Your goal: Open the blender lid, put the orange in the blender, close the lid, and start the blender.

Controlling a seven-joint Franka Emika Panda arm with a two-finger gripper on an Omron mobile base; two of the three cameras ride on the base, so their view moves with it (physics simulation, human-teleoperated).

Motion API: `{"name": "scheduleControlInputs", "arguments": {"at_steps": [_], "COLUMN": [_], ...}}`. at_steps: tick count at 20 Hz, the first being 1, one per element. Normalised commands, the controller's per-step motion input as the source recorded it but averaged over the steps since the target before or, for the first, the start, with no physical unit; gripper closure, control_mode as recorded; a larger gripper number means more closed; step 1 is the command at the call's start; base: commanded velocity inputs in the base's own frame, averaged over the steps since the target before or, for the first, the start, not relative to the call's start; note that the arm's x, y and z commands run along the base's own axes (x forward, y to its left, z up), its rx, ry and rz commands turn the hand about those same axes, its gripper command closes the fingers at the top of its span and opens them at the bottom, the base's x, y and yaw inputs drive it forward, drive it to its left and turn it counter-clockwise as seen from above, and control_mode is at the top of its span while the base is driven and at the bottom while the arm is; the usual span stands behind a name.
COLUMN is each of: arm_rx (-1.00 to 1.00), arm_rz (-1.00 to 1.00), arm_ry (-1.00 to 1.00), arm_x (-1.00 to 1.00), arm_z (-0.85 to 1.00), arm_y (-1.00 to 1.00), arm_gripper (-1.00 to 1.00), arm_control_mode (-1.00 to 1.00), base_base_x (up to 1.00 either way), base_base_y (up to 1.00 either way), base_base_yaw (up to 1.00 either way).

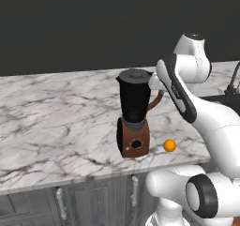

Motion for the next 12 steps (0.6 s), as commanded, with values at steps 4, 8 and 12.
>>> {"name": "scheduleControlInputs", "arguments": {"at_steps": [4,8,12], "arm_rx": [0.0,-0.05,-0.05], "arm_rz": [0.0,0.0,0.0], "arm_ry": [-0.09,-0.21,-0.13], "arm_x": [-0.22,-0.57,-0.36], "arm_z": [0.0,0.69,1.0], "arm_y": [0.06,0.35,0.48], "arm_gripper": [-1.0,-1.0,-1.0], "arm_control_mode": [-1.0,-1.0,-1.0], "base_base_x": [0.0,0.0,0.0], "base_base_y": [0.0,0.0,0.0], "base_base_yaw": [0.0,0.0,0.0]}}
